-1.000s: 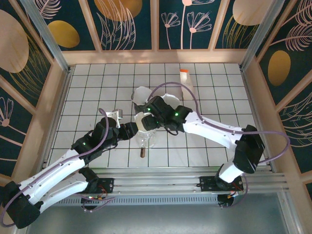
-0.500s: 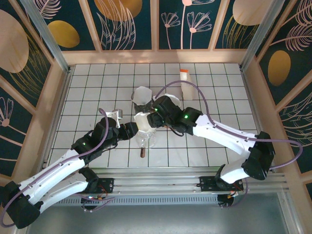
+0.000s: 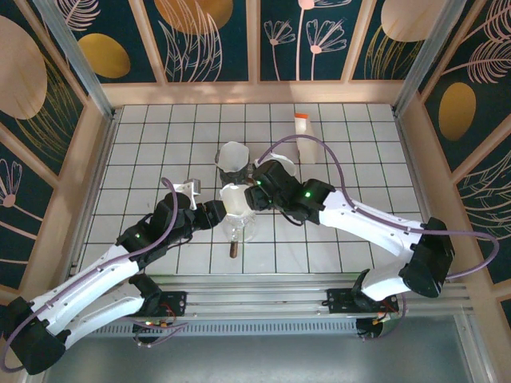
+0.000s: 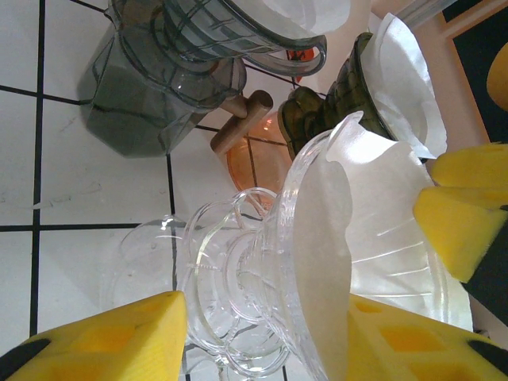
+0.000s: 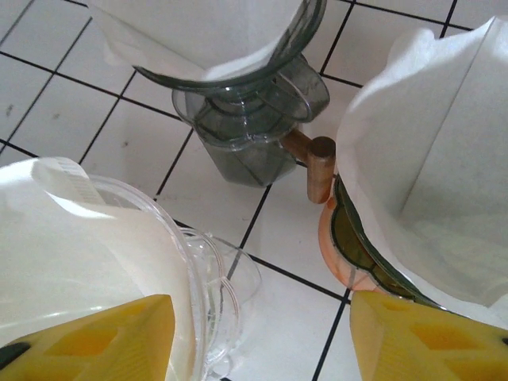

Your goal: Place the coffee filter in the dripper

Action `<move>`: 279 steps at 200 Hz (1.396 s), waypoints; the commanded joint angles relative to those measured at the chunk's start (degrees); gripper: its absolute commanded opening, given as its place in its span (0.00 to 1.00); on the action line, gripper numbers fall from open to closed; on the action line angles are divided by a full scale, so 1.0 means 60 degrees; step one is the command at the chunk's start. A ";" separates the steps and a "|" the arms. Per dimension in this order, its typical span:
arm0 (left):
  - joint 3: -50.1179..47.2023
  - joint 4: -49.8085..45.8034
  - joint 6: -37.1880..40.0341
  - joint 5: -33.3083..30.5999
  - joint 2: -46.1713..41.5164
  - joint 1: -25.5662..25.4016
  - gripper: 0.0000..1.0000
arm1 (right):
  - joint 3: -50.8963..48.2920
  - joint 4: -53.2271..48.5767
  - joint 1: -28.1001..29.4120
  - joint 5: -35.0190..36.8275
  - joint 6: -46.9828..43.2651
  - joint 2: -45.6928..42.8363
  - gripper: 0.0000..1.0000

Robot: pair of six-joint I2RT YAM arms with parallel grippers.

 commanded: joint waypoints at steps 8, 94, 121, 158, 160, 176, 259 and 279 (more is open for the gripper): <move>-0.0130 0.0031 -0.0005 -0.0008 -0.0114 0.0055 0.51 | -0.0110 0.0457 0.0155 0.0048 0.0116 -0.0312 0.63; -0.0109 -0.0011 0.0002 -0.0048 -0.0114 0.0045 0.50 | -0.0469 0.0058 0.0118 0.0513 0.0904 -0.0441 0.65; -0.0106 0.0001 -0.0002 -0.0063 -0.0122 0.0056 0.50 | -0.0552 0.0546 0.0126 0.0225 0.0670 -0.0714 0.65; -0.0089 -0.0035 -0.0002 -0.0106 -0.0154 0.0048 0.51 | -0.0587 0.1129 0.0164 -0.0583 0.0493 -0.0790 0.66; -0.0098 -0.0040 0.0001 -0.0104 -0.0157 0.0046 0.51 | -0.0583 0.1143 0.0168 -0.0614 0.0503 -0.0775 0.66; -0.0098 -0.0071 -0.0007 -0.0125 -0.0172 0.0060 0.51 | -0.0571 0.1179 0.0232 -0.0699 0.0586 -0.0667 0.66; -0.0100 -0.0196 -0.0013 -0.0253 -0.0274 0.0052 0.51 | -0.0718 0.0505 0.0345 0.0483 0.1029 -0.0679 0.66; -0.0101 -0.0194 -0.0027 -0.0253 -0.0282 0.0049 0.51 | -0.0703 0.0228 0.0343 0.0701 0.1180 -0.0634 0.65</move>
